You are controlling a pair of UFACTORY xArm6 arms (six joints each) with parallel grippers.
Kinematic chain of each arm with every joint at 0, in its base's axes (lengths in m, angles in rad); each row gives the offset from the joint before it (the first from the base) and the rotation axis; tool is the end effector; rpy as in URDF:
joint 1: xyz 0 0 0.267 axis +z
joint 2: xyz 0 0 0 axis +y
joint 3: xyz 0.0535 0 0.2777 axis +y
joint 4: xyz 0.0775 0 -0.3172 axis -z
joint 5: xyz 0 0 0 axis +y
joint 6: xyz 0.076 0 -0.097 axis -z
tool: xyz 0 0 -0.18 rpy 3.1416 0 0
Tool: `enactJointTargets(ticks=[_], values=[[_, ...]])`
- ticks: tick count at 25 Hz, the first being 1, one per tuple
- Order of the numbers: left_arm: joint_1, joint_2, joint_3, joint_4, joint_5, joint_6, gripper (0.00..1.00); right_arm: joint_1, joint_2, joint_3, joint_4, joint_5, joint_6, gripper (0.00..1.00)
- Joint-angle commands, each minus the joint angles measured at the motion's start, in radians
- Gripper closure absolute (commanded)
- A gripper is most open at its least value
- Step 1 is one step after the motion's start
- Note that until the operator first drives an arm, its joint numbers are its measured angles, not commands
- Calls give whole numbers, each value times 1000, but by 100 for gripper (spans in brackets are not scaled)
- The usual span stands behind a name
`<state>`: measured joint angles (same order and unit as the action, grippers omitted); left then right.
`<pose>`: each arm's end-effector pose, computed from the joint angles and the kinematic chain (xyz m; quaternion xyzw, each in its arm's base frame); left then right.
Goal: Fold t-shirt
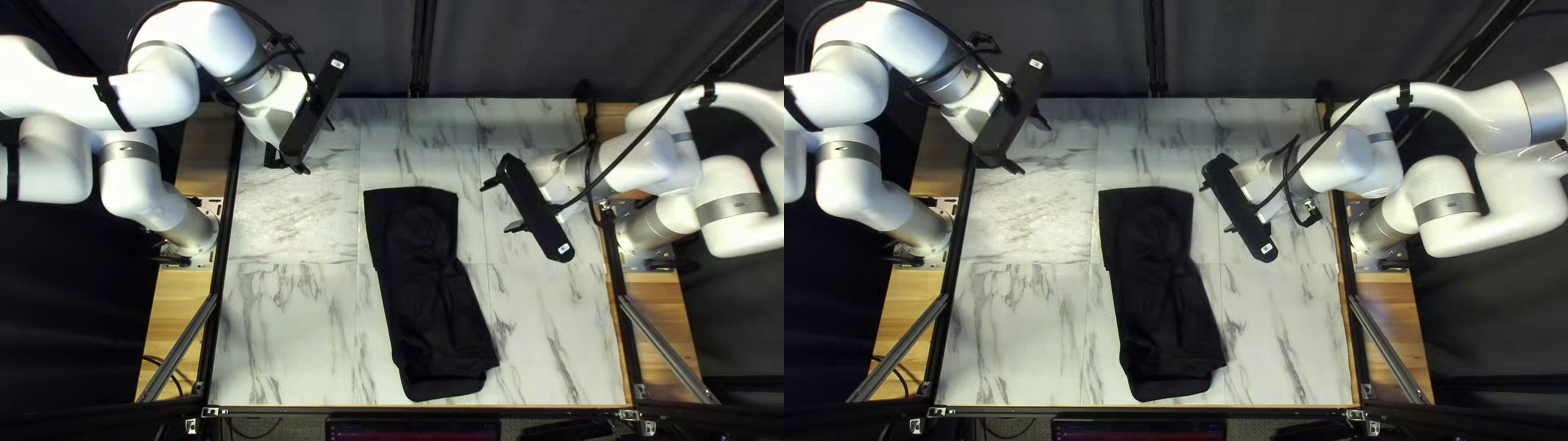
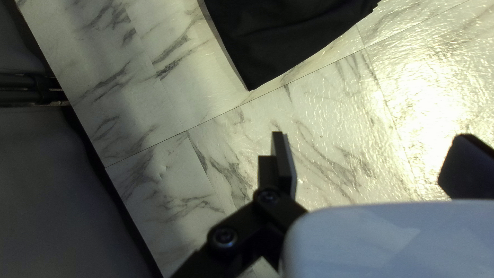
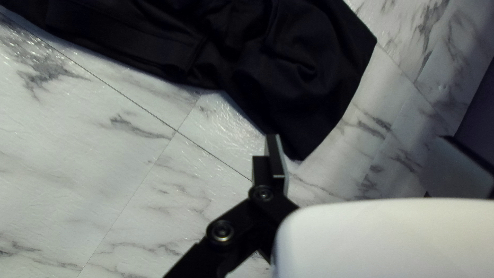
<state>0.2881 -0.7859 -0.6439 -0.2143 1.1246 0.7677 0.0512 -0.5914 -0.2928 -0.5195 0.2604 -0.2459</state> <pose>0.3225 0.0474 0.2968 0.9619 -0.2033 0.1821 0.0123 0.4068 0.0219 0.2056 0.8777 0.3497 0.2816 0.1673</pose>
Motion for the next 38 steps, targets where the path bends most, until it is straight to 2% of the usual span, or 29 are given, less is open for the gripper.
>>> enactJointTargets(ticks=[1, 13, 14, 15, 16, 17, 18, 19, 20, 21, 23, 25, 27, 31, 35, 38], values=[[0, 0, 0, 0, 0, 0, 0, -156, 219, -65, -685, -242, 533, 0], [0, 0, 0, 0, 0, 0, 0, -156, 219, -65, -685, -242, 533, 0], [0, 0, 0, 0, 0, 0, 0, -160, 213, -54, -661, -243, 506, 0], [0, 0, 0, 0, 0, 0, 0, -157, 225, -60, -558, -254, 415, 0], [0, 0, 0, 0, 0, 0, 0, -132, 229, -69, -410, -238, 293, 0], [0, 0, 0, 0, 0, 0, 0, -115, 230, -77, -325, -223, 224, 0], [0, 0, 0, 0, 0, 0, 0, -68, 228, -108, -102, -165, 43, 0], [0, 0, 0, 0, 0, 0, 0, -44, 227, -135, -3, -122, -37, 0], [0, 0, 0, 0, 0, 0, 0, -14, 228, -201, 119, -26, -133, 0], [0, 0, 0, 0, 0, 0, 0, 0, 233, -254, 175, 47, -177, 0], [0, 0, 0, 0, 0, 0, 0, 11, 247, -339, 231, 168, -214, 0], [0, 0, 0, 0, 0, 0, 0, 7, 273, -385, 267, 228, -234, 0], [0, 0, 0, 0, 0, 0, 0, -1, 296, -397, 294, 241, -249, 0], [0, 0, 0, 0, 0, 0, 0, -42, 379, -339, 466, 141, -404, 0], [0, 0, 0, 0, 0, 0, 0, -41, 394, -266, 639, 96, -542, 0], [0, 0, 0, 0, 0, 0, 0, -40, 363, -232, 587, 97, -467, 0]])
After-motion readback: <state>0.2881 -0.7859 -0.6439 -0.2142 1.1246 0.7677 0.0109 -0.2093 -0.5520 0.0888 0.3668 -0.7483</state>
